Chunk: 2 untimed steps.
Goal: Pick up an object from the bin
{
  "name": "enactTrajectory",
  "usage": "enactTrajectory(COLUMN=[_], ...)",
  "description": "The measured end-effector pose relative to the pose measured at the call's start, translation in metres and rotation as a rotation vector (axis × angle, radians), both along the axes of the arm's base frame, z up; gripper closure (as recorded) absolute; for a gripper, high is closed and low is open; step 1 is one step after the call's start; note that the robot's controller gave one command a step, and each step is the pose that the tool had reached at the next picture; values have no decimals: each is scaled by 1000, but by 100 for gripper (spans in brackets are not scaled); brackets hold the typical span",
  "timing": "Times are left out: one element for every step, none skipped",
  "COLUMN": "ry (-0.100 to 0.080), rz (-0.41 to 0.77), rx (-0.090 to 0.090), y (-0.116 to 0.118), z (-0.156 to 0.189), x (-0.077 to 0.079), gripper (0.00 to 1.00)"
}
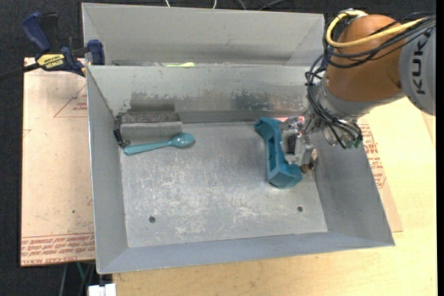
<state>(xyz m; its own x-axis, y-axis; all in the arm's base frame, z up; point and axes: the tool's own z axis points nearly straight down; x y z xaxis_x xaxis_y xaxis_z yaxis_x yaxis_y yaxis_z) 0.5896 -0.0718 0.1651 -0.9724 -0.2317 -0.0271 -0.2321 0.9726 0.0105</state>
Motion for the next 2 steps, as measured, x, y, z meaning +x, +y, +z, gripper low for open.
enactTrajectory(ry=[5,-3], rz=[262,177], rx=[-4,-2], y=[7,2], z=[-18,-28], x=[-18,-26], gripper=[100,100])
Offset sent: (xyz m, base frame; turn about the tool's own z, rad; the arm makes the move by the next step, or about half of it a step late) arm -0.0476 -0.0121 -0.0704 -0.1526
